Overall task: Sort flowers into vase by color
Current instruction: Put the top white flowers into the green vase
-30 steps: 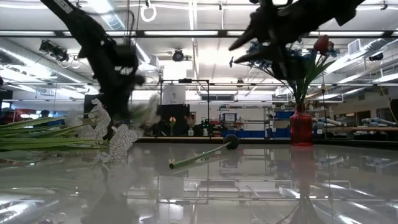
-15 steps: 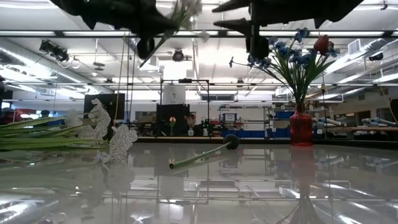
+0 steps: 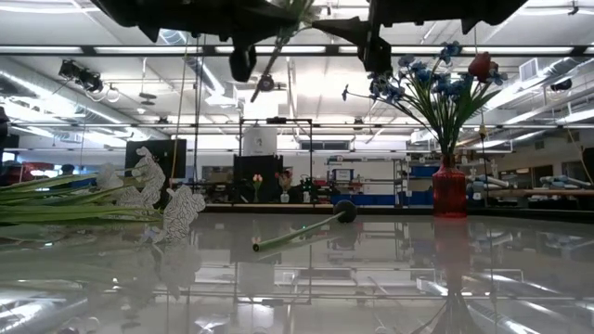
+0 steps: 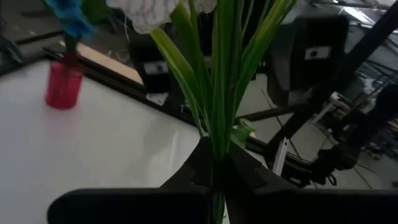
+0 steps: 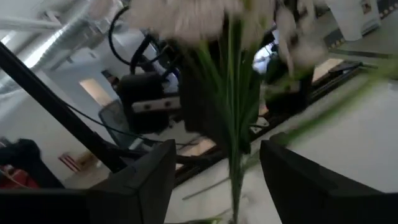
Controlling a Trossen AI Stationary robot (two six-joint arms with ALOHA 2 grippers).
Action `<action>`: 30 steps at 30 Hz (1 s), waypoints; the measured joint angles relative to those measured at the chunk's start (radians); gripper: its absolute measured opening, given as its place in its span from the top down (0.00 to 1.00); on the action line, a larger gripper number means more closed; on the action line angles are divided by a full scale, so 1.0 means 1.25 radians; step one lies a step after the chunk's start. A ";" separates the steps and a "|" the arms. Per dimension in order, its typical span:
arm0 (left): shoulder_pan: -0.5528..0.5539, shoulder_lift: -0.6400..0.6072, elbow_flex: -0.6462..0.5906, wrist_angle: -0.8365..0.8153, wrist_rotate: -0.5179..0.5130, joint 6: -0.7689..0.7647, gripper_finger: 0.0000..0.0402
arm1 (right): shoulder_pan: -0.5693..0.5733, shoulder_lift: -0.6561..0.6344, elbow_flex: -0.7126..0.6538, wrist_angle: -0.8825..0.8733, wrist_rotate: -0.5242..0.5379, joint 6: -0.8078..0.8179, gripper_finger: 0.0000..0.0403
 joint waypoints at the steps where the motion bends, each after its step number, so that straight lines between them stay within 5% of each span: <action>1: -0.006 0.012 0.000 0.007 0.000 -0.004 0.95 | -0.001 0.007 0.010 -0.009 0.002 -0.007 0.40; 11: -0.027 0.056 0.001 0.082 0.000 -0.006 0.95 | -0.004 0.038 0.043 -0.044 -0.014 0.005 0.52; 25: -0.027 0.076 0.000 0.077 -0.024 0.016 0.95 | -0.007 0.077 0.042 -0.016 -0.027 -0.004 0.95; 30: -0.026 0.067 0.000 0.059 -0.035 0.061 0.85 | -0.006 0.075 0.042 -0.023 0.014 -0.017 0.97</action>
